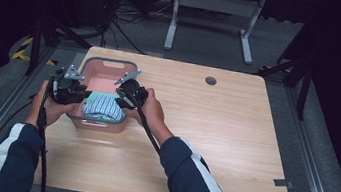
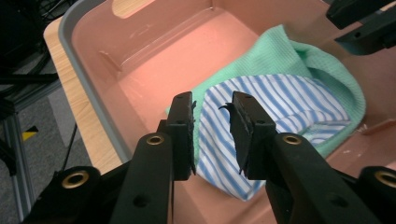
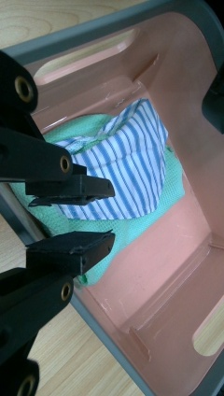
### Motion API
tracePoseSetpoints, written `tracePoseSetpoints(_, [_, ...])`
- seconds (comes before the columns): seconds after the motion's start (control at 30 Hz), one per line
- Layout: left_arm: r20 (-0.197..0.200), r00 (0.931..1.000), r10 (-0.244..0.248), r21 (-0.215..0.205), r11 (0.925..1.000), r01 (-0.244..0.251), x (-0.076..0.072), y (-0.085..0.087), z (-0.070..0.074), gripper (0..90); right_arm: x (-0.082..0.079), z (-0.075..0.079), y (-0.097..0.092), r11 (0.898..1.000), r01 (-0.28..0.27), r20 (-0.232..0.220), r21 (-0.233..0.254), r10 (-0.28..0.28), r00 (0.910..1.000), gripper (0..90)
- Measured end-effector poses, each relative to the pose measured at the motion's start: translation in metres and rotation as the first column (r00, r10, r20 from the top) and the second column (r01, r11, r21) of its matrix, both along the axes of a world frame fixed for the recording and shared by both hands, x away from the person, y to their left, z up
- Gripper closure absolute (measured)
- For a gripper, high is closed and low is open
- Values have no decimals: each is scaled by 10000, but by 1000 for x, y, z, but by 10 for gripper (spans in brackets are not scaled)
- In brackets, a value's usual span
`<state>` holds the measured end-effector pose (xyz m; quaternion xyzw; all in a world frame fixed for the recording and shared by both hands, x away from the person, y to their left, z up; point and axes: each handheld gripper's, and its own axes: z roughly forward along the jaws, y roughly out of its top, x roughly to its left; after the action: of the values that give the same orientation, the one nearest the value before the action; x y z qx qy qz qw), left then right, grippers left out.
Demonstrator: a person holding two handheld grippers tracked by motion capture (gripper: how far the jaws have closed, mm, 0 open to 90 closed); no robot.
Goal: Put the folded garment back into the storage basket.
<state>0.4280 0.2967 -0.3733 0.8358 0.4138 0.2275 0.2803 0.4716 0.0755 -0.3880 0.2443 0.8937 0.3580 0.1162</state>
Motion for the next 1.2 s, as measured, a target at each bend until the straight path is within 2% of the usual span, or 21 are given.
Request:
tracePoseSetpoints(0.13, [72,9999,-105,-100,9999,106,-5,-3,1,680,-1,2,-4,10000,-48,24,86,48,10000,712])
tracePoseSetpoints(0.17, [-14,9999,-120,-73,9999,120,-6,-4,2,663,0,3,-5,9999,-98,40,88,98,9999,707])
tracePoseSetpoints(0.27, [241,9996,-131,-7,9999,131,-7,-8,3,631,1,4,-9,9999,-63,53,154,63,10000,692])
tracePoseSetpoints(0.3, [107,9997,-204,29,9998,203,-8,-9,6,619,1,5,-11,9999,-91,94,135,90,9999,680])
tracePoseSetpoints(0.33, [340,9993,-180,-48,9998,182,-8,-10,5,614,1,6,-12,9998,-115,156,133,113,9998,672])
tracePoseSetpoints(0.43, [433,9986,-290,-73,9995,293,-9,-14,7,593,1,8,-16,9999,-66,243,127,62,9997,647])
tracePoseSetpoints(0.47, [397,9987,-309,50,9995,308,-10,-16,9,583,1,9,-17,10000,-30,308,51,28,9995,629])
tracePoseSetpoints(0.5, [528,9981,-315,-97,9994,320,-10,-17,9,575,1,10,-18,10000,-2,367,12,1,9993,613])
tracePoseSetpoints(0.53, [489,9982,-348,-59,9994,352,-11,-18,11,569,1,12,-19,10000,-16,388,-8,16,9992,597])
tracePoseSetpoints(0.6, [558,9976,-398,-236,9989,411,-12,-21,11,551,0,14,-21,10000,42,596,-67,-38,9982,577])
tracePoseSetpoints(0.7, [757,9961,-453,-202,9987,470,-14,-24,12,531,-2,15,-26,10000,25,548,-50,-22,9985,552])
tracePoseSetpoints(0.8, [840,9957,-389,-627,9971,442,-19,-28,14,495,-3,16,-30,9996,14,752,-288,8,9972,506])
tracePoseSetpoints(0.87, [1033,9939,-378,-672,9967,449,-23,-32,16,475,-3,17,-33,9999,23,713,-162,-11,9975,485])
tracePoseSetpoints(0.9, [1002,9942,-398,-742,9961,474,-25,-33,17,461,-3,18,-36,9999,31,651,-152,-21,9979,459])
tracePoseSetpoints(1.03, [1163,9926,-361,-806,9957,456,-29,-40,20,409,-5,20,-41,9993,104,789,-346,-76,9969,429])
tracePoseSetpoints(1.2, [1248,9916,-347,-1075,9930,482,-36,-50,21,289,-11,27,-53,9983,-41,914,-586,95,9958,377])
